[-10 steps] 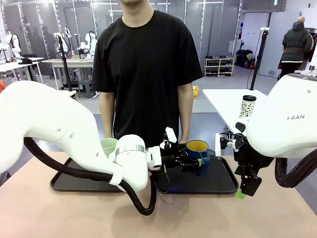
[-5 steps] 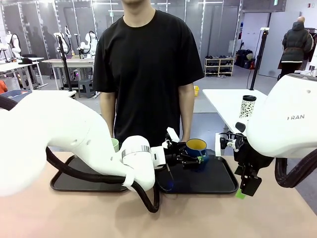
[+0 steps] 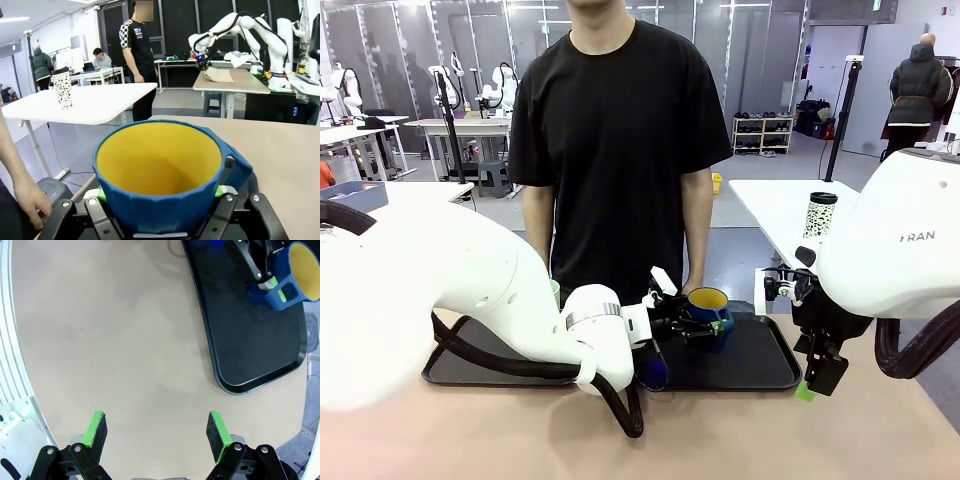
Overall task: Sort and store the cups by type.
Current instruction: Pick up the Handle plastic cup and place it into the empty Flat Tray.
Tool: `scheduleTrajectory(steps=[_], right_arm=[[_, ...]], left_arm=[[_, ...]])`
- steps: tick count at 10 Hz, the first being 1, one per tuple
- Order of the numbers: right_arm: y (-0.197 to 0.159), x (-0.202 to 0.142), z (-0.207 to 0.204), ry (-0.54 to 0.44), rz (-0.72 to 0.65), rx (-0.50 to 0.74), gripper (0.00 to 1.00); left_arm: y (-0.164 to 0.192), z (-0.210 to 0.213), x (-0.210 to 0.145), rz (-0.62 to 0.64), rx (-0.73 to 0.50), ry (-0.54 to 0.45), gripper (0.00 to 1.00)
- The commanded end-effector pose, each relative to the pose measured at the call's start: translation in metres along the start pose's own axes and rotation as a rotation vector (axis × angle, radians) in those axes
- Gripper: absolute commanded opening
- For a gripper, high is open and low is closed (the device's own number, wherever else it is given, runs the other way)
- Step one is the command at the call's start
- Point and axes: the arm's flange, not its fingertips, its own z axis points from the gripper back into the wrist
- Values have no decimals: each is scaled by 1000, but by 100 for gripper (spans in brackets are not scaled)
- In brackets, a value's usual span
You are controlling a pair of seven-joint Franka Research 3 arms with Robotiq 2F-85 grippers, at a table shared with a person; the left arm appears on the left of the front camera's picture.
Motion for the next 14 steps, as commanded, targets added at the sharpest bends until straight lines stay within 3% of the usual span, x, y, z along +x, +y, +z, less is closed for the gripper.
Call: scheduleTrajectory(steps=[1, 14], right_arm=[[5, -1, -6, 4, -23, -15, 100], [5, -1, -6, 4, -23, -15, 100]], left_arm=[[-4, -3, -14, -25, 25, -19, 76], [0, 2, -41, 8, 32, 9, 78]])
